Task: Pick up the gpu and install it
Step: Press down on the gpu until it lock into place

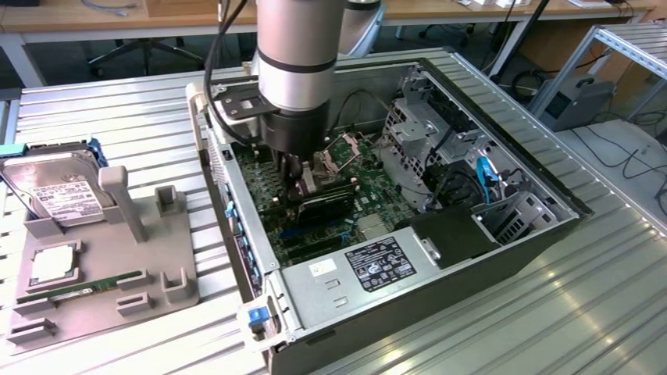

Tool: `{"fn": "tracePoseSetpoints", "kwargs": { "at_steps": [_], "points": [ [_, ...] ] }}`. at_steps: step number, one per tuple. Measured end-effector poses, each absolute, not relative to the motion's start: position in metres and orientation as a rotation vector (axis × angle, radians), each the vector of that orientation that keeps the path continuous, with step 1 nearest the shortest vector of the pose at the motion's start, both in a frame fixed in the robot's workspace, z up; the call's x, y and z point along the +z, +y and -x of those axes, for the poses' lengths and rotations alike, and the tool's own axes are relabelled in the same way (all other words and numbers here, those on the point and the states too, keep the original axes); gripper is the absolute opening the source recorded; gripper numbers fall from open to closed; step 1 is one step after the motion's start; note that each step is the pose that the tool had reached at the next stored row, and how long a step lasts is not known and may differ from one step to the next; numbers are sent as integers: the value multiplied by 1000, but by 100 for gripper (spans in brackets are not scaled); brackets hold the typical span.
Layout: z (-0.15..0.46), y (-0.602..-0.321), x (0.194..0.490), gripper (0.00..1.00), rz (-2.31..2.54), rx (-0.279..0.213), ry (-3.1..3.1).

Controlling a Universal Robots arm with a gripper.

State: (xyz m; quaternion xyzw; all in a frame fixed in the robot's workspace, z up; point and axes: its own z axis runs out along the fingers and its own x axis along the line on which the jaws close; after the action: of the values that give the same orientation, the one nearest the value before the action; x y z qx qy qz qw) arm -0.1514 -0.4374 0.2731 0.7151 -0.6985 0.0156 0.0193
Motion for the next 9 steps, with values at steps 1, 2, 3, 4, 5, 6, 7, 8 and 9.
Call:
{"fn": "tracePoseSetpoints", "kwargs": {
  "at_steps": [1,2,3,4,5,6,7,8,9],
  "points": [
    [153,-437,272,11,-2219,48,-2168],
    [154,-437,272,11,-2220,48,-2169],
    [155,-437,272,11,-2219,48,-2168],
    [156,-437,271,11,-2219,48,-2168],
    [158,-437,270,11,-2220,48,-2169],
    [158,-437,271,11,-2219,48,-2168],
    [158,-437,271,11,-2218,48,-2168],
    [158,-438,271,11,-2218,48,-2168],
    [158,-438,270,11,-2219,48,-2169]
  ]
}}
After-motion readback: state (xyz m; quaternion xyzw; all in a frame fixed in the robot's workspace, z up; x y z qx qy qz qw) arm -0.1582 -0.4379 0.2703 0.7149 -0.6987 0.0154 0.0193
